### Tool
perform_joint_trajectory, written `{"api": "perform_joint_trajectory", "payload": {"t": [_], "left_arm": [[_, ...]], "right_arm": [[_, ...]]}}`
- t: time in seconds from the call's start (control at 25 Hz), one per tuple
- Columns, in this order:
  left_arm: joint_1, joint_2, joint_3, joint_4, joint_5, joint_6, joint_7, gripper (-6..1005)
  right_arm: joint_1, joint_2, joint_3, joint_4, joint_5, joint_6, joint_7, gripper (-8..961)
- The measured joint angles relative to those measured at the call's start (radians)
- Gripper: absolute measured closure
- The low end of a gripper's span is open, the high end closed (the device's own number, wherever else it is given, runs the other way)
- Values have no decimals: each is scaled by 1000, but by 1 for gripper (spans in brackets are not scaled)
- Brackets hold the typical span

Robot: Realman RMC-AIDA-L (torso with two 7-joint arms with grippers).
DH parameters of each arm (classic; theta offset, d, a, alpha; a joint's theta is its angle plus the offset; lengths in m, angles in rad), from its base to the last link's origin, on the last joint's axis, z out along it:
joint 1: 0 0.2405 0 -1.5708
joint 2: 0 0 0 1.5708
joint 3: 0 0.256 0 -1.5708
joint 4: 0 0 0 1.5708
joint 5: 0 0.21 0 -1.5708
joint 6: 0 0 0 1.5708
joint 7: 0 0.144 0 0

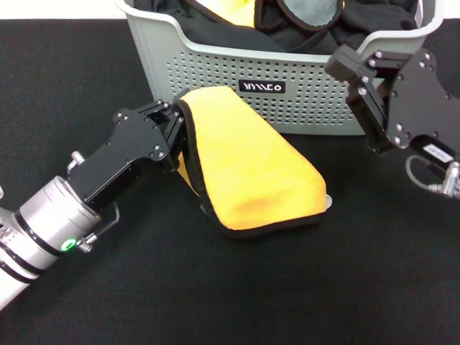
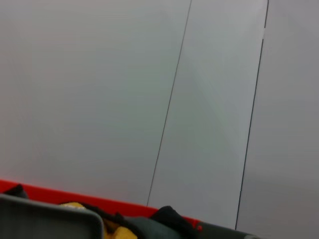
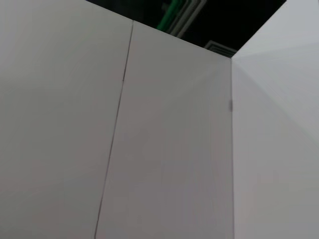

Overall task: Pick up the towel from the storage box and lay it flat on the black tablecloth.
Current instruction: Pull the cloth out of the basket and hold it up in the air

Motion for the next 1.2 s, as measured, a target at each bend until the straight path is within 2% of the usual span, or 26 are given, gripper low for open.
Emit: {"api": "perform_joint_trajectory", "payload": {"t": [0.24, 0.48, 0.64, 0.72, 0.8, 0.88, 1.08, 1.2], "left_arm": [[0, 0, 0, -27, 0, -15, -1, 908], [-8, 0, 0, -31, -2, -65, -10, 855], [-10, 0, -6, -24, -18, -65, -13, 754], [-12, 0, -10, -20, -47, -57, -14, 703], [-18, 0, -11, -18, -85, -48, -17, 652], [-28, 0, -12, -18, -114, -44, -24, 662], [-62, 2, -11, -11, -150, 3, -56, 686], [-62, 6, -8, 40, -152, 46, -71, 700]], "right_arm": [[63, -9, 5, -15, 7, -6, 52, 951], [116, -1, 36, -63, 6, -6, 94, 948], [127, 2, 40, -81, 8, -15, 99, 946], [120, 13, 40, -97, 8, -35, 100, 945], [109, 41, 39, -130, 6, -58, 98, 944], [96, 63, 32, -152, 3, -89, 88, 943], [65, 69, 16, -109, -1, -205, 57, 941], [57, 69, 0, -96, -1, -226, 56, 939]]}}
